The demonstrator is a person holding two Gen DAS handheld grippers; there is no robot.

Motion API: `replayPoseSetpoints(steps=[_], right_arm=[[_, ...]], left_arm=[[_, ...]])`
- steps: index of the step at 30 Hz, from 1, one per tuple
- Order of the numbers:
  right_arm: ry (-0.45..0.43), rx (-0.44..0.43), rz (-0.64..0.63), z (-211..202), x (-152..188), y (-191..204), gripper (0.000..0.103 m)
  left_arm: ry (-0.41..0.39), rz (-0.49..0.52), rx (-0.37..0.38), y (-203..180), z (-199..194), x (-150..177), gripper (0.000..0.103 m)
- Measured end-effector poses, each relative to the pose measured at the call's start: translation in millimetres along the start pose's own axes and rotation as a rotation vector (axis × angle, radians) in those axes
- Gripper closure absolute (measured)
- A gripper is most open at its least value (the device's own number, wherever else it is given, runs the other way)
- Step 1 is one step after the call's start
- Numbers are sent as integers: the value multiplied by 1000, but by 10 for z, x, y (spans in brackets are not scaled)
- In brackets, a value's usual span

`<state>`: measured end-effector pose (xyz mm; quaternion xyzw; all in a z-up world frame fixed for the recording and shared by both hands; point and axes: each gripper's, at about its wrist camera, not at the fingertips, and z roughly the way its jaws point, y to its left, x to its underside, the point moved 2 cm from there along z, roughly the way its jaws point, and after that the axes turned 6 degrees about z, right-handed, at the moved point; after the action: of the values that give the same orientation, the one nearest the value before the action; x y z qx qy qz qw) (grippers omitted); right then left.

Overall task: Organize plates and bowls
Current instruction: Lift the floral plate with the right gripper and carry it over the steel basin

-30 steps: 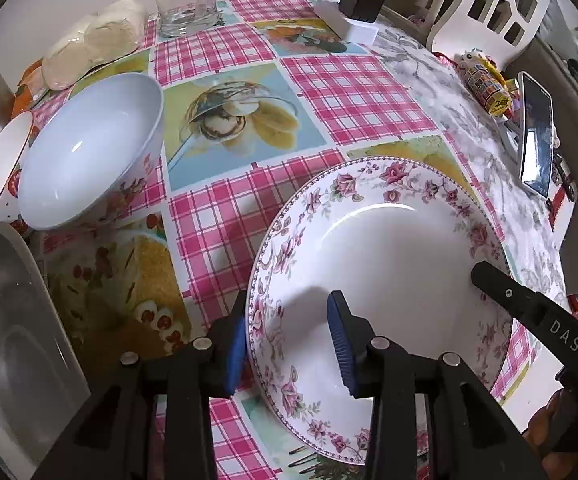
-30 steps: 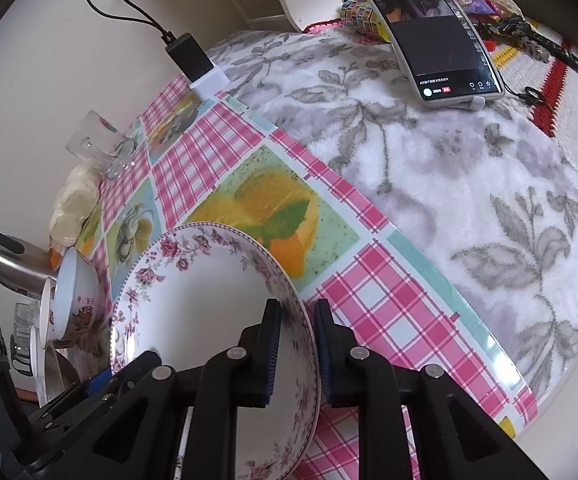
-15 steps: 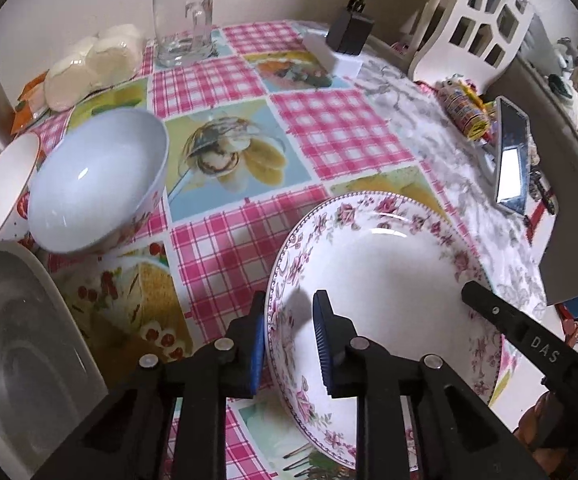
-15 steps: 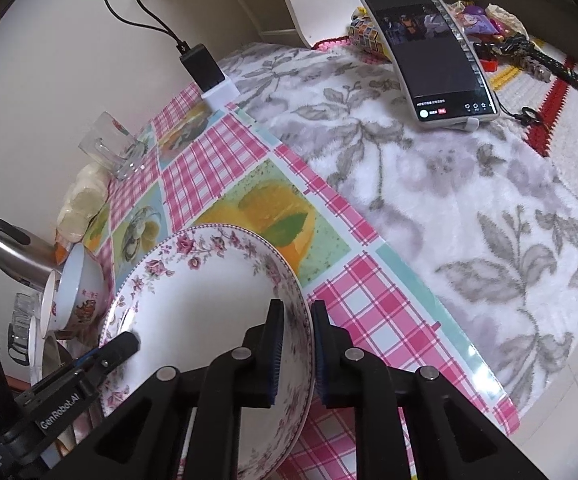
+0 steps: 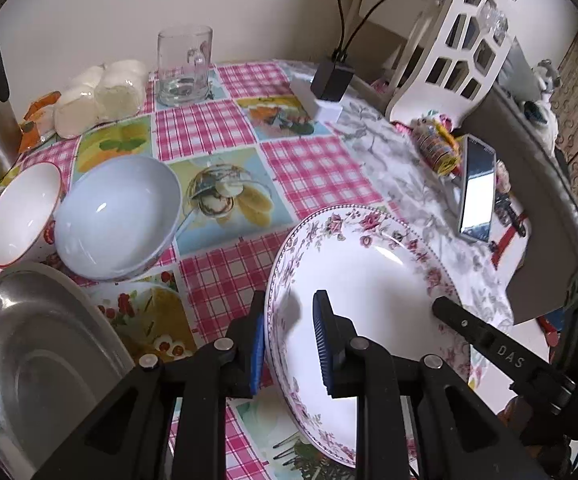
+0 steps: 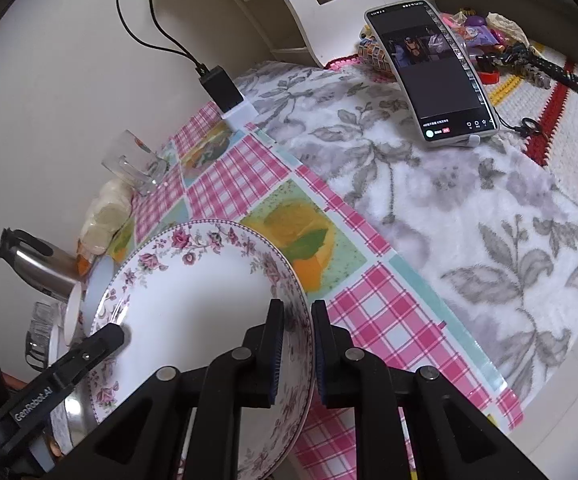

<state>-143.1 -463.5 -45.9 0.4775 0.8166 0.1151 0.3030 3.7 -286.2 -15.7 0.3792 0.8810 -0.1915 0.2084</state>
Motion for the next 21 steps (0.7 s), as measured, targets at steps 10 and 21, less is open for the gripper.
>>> replayPoseSetpoints(steps=[10, 21], right_arm=[[-57, -44, -47, -201, 53, 265, 88], [-58, -66, -125, -249, 236, 680, 88]], left_arm=[[-68, -41, 30, 185, -311, 2, 80], [-100, -120, 32, 592, -588, 160, 80]])
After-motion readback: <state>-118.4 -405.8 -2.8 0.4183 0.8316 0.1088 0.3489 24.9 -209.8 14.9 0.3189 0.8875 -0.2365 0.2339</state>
